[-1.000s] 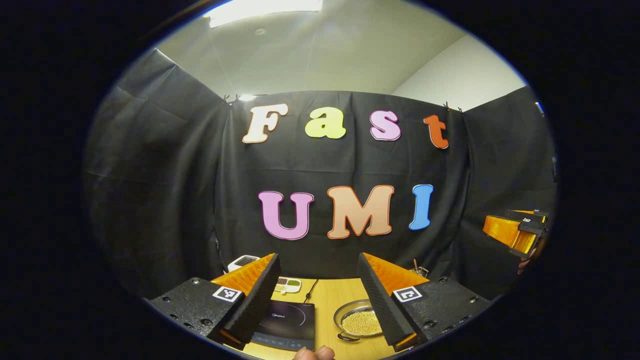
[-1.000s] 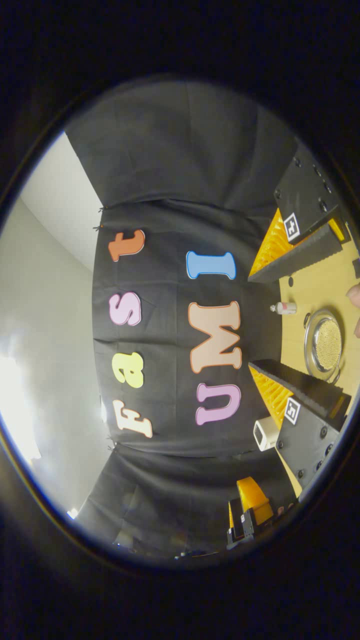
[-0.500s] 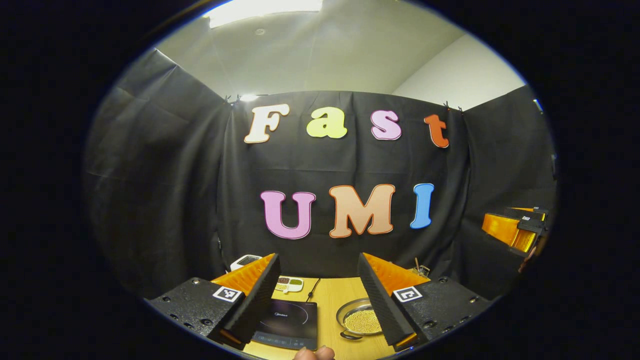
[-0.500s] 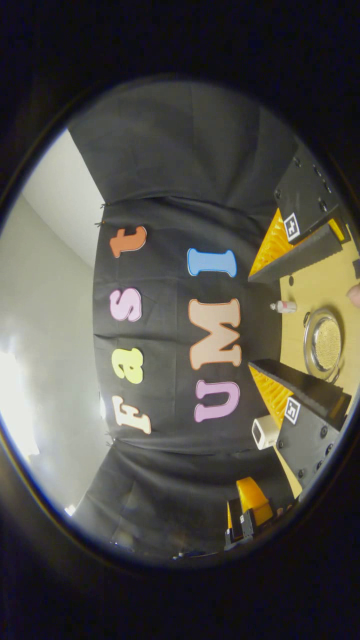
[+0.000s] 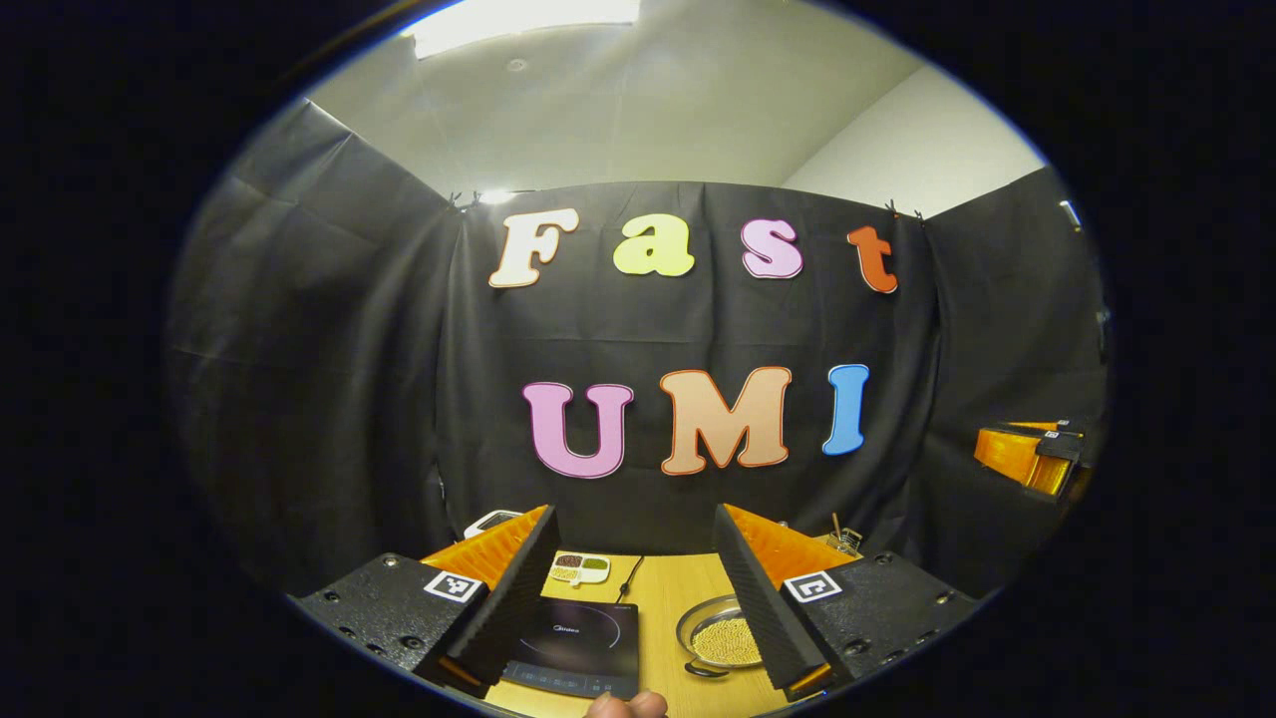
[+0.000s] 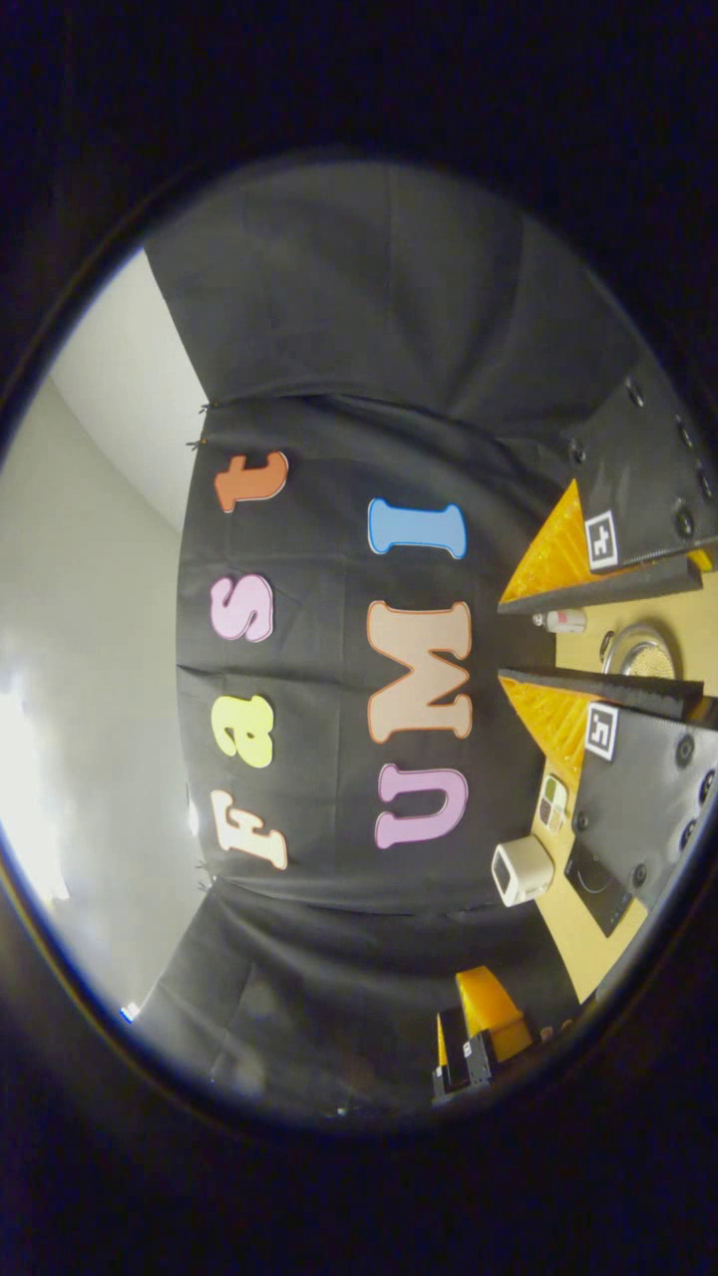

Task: First push the handle of the pot to place it horizontally, then grasp the pot with both hands and set it on the induction cooktop.

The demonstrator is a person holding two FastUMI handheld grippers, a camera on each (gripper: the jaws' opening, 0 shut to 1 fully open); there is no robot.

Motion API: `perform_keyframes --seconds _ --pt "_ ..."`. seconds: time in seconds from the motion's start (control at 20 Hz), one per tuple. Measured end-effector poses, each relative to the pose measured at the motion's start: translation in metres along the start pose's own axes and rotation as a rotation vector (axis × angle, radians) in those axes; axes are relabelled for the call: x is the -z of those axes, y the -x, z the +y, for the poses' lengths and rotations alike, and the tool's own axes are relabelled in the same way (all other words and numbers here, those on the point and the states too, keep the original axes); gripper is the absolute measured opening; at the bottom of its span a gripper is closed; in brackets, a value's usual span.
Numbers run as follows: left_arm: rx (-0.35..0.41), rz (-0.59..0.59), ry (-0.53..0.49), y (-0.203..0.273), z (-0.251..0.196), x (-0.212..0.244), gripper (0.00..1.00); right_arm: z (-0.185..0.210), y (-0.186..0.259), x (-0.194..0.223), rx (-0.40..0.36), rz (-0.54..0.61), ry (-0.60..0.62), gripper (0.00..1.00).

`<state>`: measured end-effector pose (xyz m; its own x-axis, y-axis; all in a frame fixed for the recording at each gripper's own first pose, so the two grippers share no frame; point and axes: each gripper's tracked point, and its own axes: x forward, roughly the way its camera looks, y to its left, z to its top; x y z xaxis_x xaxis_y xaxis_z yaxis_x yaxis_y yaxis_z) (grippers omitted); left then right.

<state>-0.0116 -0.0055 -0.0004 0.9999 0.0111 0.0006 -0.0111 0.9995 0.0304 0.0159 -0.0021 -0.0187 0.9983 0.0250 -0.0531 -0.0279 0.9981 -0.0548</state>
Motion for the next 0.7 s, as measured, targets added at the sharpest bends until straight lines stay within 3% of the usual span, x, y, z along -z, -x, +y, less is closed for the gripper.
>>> perform_keyframes --seconds 0.05,0.1,0.15,0.2,0.25,0.45,0.5,0.65,0.7 --pt "-0.001 -0.002 -0.001 0.0 -0.002 -0.002 0.9 0.004 0.011 0.001 -0.012 0.002 -0.011 0.34" --pt "-0.004 -0.002 0.0 0.0 -0.002 -0.001 0.94 0.006 0.011 -0.001 -0.032 0.001 -0.034 0.06" --pt "-0.006 0.001 0.002 -0.001 -0.004 -0.001 0.94 0.004 0.011 -0.005 -0.021 -0.004 -0.059 0.02" --pt "-0.01 0.002 0.003 -0.001 -0.005 0.0 0.94 0.002 0.005 -0.001 -0.019 0.015 -0.075 0.05" --pt "-0.012 0.002 0.004 -0.001 -0.006 0.0 0.9 0.0 0.009 0.014 -0.036 0.061 -0.077 0.0" --pt "-0.019 0.01 -0.002 -0.003 -0.013 0.0 0.94 0.002 0.004 0.02 -0.096 0.063 -0.024 0.02" --pt "-0.025 0.015 -0.009 -0.003 -0.014 0.002 0.9 0.005 0.004 0.024 -0.112 0.07 -0.024 0.02" --pt "-0.034 0.016 -0.018 -0.004 -0.014 0.001 0.9 0.009 0.001 0.042 -0.147 0.097 -0.044 0.02" --pt "-0.035 0.014 -0.022 -0.005 -0.012 0.001 0.94 0.01 -0.002 0.049 -0.145 0.108 -0.047 0.02"
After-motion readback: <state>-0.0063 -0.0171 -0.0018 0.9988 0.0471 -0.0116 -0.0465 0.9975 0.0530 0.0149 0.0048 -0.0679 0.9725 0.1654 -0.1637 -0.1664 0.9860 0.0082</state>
